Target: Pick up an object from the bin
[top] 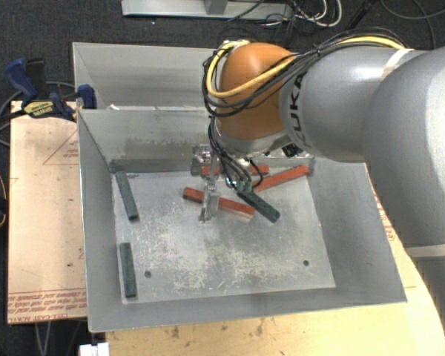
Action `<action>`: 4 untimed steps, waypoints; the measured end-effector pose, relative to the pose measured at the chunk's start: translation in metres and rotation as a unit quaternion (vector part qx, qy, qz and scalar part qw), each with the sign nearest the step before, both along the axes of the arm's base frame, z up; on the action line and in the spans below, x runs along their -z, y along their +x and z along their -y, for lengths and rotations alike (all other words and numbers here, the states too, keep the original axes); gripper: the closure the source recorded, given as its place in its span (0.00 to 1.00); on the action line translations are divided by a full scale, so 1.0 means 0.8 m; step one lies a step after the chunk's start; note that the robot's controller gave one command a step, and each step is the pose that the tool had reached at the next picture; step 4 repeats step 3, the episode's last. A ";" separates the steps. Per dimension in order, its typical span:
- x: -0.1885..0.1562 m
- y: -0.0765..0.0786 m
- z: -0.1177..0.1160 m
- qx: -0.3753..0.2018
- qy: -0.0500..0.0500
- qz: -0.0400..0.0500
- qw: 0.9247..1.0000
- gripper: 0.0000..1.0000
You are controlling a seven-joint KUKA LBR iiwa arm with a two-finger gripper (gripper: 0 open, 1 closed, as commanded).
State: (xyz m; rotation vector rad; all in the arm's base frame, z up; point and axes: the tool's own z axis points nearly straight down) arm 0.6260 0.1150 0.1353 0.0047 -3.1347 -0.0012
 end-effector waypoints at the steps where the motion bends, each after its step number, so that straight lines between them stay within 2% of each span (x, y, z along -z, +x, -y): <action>1: 0.083 0.019 0.072 -0.064 0.000 0.005 0.998 0.00; 2: 0.080 0.019 0.069 -0.066 0.001 0.005 0.998 1.00; 3: -0.250 -0.050 0.090 -0.140 0.000 0.010 0.990 1.00; 4: -0.250 -0.050 0.090 -0.140 0.000 0.010 0.990 1.00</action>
Offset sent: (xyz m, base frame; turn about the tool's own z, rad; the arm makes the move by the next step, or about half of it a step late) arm 0.0140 -0.0556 -0.0653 -0.1338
